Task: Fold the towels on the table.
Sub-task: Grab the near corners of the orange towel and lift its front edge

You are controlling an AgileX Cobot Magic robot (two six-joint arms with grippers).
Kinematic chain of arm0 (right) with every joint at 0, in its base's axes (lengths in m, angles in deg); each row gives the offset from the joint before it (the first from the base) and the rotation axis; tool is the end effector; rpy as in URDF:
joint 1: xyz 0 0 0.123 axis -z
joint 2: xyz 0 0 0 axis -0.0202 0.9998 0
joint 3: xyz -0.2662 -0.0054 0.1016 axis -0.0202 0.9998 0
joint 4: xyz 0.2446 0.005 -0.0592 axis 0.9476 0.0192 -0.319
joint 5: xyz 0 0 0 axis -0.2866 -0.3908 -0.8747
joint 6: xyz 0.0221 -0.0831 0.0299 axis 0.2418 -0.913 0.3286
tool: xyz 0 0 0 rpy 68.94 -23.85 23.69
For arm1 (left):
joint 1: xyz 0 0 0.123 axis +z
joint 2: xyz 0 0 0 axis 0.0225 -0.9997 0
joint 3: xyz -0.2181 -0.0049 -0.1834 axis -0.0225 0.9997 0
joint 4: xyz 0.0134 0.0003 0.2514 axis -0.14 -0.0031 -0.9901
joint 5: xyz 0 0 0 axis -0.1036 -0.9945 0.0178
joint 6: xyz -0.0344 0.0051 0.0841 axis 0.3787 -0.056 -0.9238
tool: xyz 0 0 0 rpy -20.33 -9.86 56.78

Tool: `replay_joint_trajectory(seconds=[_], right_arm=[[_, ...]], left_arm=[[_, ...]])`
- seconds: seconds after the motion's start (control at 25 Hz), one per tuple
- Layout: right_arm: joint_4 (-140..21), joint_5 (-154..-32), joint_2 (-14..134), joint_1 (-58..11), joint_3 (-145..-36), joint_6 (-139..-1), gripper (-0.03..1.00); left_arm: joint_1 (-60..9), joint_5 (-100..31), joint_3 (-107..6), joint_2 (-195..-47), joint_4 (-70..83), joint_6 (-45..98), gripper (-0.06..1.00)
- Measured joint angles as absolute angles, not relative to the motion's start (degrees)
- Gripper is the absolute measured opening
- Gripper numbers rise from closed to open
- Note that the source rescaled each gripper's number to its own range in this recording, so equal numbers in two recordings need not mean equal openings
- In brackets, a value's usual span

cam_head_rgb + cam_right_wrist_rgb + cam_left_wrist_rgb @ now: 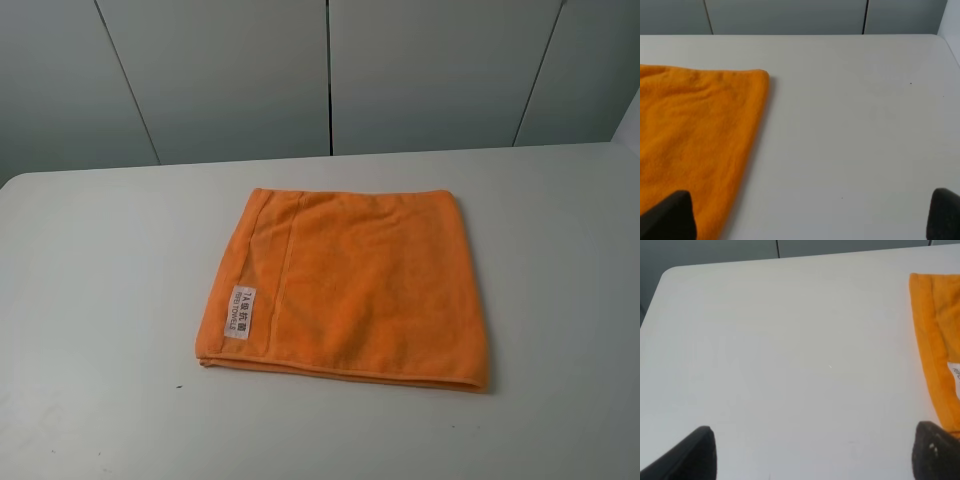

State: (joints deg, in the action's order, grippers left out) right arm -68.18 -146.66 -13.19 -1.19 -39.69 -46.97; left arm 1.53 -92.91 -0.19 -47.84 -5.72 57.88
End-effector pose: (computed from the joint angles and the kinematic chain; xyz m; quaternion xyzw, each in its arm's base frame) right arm -0.0076 -0.0014 0.2770 -0.0131 0.8594 0.0057 0.5112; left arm -0.0072 -0.0026 0.2781 0.0012 0.8577 0.0117 0.5140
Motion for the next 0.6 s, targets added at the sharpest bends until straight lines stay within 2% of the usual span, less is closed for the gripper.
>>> replay_joint_trajectory(seconds=[0.6], right_arm=[[-68.18, -146.66, -13.19, -1.19, -39.69, -46.97, 1.0]], left_arm=[[1.53, -92.91, -0.19, -47.84, -5.72, 57.88, 1.0]])
